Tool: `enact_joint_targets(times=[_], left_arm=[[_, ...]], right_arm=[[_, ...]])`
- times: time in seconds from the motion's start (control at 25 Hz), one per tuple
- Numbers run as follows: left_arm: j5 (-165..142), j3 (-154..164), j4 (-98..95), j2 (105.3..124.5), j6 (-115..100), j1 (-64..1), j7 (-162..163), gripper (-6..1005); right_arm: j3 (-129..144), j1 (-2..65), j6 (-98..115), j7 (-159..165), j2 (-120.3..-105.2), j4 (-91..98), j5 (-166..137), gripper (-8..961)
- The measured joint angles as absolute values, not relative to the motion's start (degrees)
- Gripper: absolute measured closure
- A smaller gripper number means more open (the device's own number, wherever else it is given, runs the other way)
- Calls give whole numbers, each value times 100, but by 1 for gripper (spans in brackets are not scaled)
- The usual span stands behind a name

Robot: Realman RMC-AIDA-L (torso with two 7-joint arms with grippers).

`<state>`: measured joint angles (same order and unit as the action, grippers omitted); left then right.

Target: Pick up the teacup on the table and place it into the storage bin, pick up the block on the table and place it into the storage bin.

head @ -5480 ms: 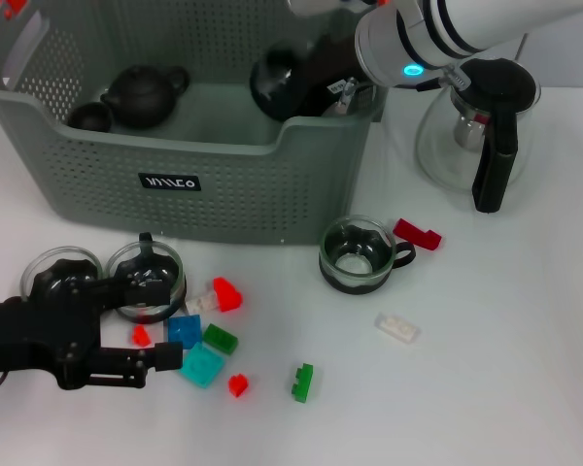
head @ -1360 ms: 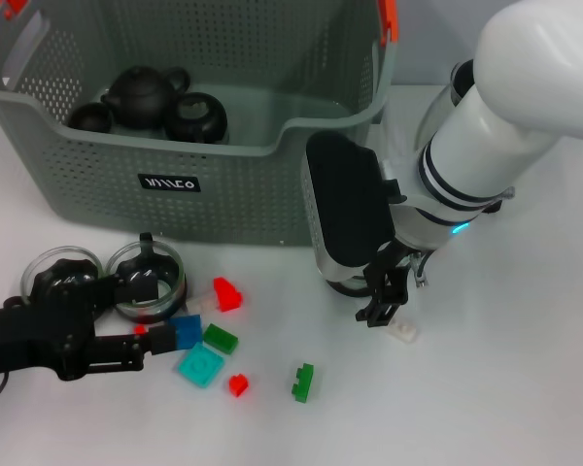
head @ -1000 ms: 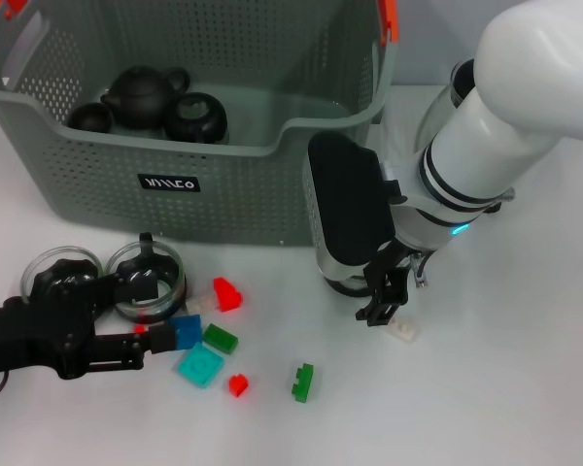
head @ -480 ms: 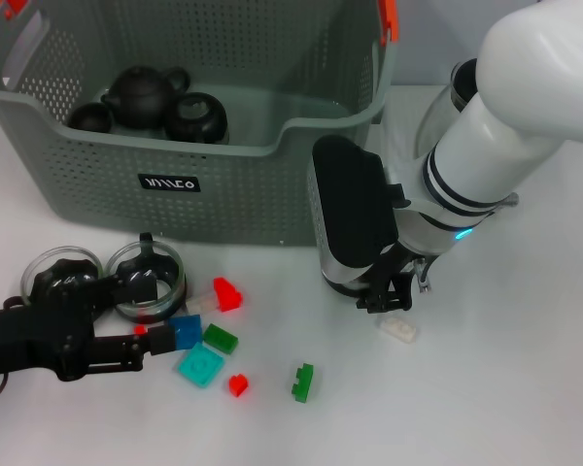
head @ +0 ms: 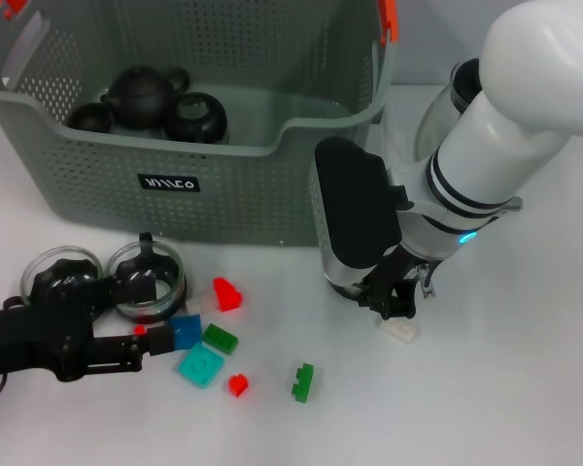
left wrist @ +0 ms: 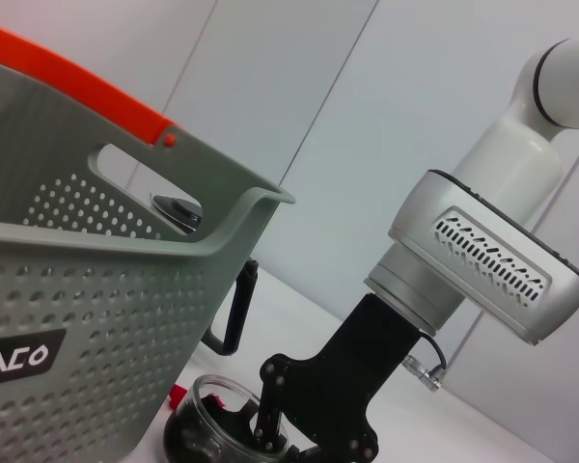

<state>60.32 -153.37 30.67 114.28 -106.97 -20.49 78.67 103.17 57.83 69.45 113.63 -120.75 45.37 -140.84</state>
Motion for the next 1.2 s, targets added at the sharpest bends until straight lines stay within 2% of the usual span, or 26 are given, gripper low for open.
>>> enact_joint_targets(times=[0.16, 0.52, 0.76, 0.96, 1.2], left_arm=[[6021, -15337, 3067, 11426, -10700, -2048, 7866, 115], [6017, -15337, 3067, 11388, -10764, -2028, 7866, 117], [6034, -15337, 3093, 11356, -10827, -2047, 7866, 118], [6036, -15337, 3107, 11341, -10838, -2085, 7865, 118], [6037, -15337, 3112, 11311, -10845, -2102, 7861, 119]], right_arm=[[10308, 5735, 7030, 11400, -12076, 4692, -14080, 898], [9637, 5331, 8630, 11717, -12051, 6682, -13665, 903], [8443, 5653, 9837, 11831, -12037, 7487, -12590, 904], [7621, 5939, 9467, 11647, -12022, 7317, -12399, 903], [7489, 6144, 8070, 11415, -11976, 6642, -12582, 904]])
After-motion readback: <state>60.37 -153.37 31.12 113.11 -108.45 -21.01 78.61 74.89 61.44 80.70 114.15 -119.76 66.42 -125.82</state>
